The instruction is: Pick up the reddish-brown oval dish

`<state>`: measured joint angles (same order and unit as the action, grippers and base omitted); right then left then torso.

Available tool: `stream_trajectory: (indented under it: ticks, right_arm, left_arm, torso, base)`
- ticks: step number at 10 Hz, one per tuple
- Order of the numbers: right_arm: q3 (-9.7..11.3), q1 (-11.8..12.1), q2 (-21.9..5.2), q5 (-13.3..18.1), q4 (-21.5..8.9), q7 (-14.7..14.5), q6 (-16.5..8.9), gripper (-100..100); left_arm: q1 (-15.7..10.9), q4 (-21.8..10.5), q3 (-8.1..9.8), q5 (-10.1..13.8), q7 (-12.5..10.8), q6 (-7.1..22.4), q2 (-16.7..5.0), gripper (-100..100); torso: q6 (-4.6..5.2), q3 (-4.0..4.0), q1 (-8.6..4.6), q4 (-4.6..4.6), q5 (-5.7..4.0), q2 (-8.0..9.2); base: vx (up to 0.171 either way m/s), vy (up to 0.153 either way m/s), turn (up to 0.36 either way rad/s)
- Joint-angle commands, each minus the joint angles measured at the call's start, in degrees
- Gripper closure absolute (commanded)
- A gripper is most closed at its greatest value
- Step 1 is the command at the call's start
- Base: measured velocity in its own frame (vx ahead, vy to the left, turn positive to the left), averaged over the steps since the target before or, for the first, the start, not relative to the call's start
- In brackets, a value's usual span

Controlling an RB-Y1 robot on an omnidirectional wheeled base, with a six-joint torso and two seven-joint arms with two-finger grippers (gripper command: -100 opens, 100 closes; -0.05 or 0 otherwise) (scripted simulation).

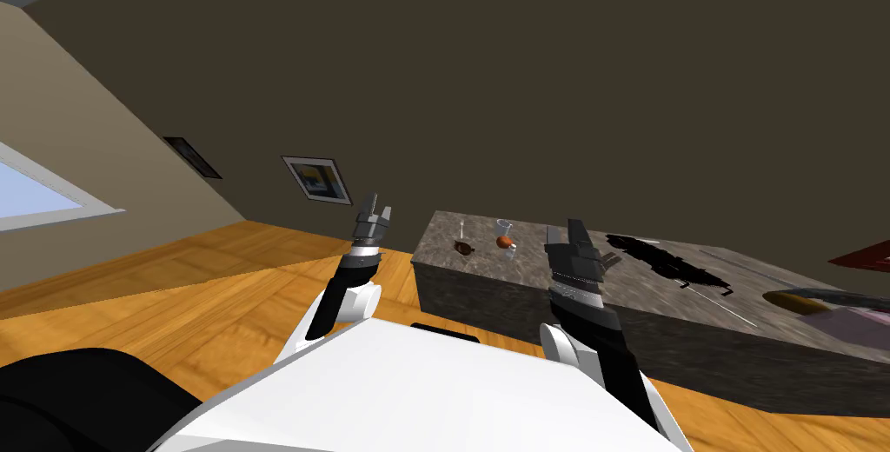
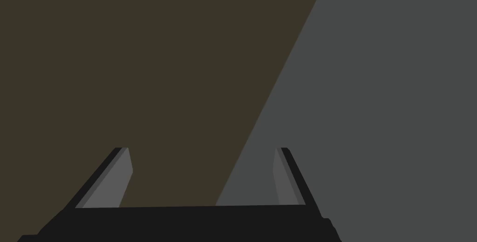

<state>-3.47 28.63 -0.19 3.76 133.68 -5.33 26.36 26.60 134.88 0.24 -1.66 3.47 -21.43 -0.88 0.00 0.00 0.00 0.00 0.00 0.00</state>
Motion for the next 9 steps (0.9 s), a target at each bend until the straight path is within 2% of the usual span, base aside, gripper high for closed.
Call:
stream_trajectory:
  ticks: [1,4,6,7,9]
  right_arm:
    - [-0.69,-0.18,-2.85,0.83,-0.86,-0.10,-0.12,-100]
    - [-2.29,-0.57,-7.92,2.82,-3.10,-0.44,-0.40,-100]
    - [-3.62,-0.84,-11.47,4.67,-5.32,-0.84,-0.65,-100]
    - [-3.62,-0.84,-12.38,4.67,-5.32,-0.84,-0.65,-100]
    - [-5.00,-1.06,-16.37,6.83,-8.07,-1.40,-0.93,-100]
  left_arm:
    - [0.00,0.00,0.00,0.00,0.00,0.00,0.00,0]
    - [-0.01,0.00,-0.01,0.00,0.00,0.00,0.01,0]
    - [-0.01,0.00,-0.02,0.00,0.00,0.00,0.02,0]
    - [-0.01,0.00,-0.02,0.00,0.00,0.00,0.02,0]
    - [0.00,0.00,-0.01,0.00,0.00,0.00,0.01,0]
  torso:
    - [0.00,0.00,0.00,0.00,0.00,0.00]
    - [-0.01,0.07,0.52,0.02,0.12,0.12]
    - [-0.02,0.07,0.75,0.02,0.16,0.11]
    - [-0.02,0.04,0.86,0.02,0.20,0.07]
    - [-0.02,0.02,0.41,0.01,0.10,0.03]
  base:
    - [0.008,0.081,0.079]
    - [-0.032,0.146,0.085]
    - [-0.019,0.219,0.111]
    - [-0.008,0.136,0.030]
    - [-0.013,0.121,0.121]
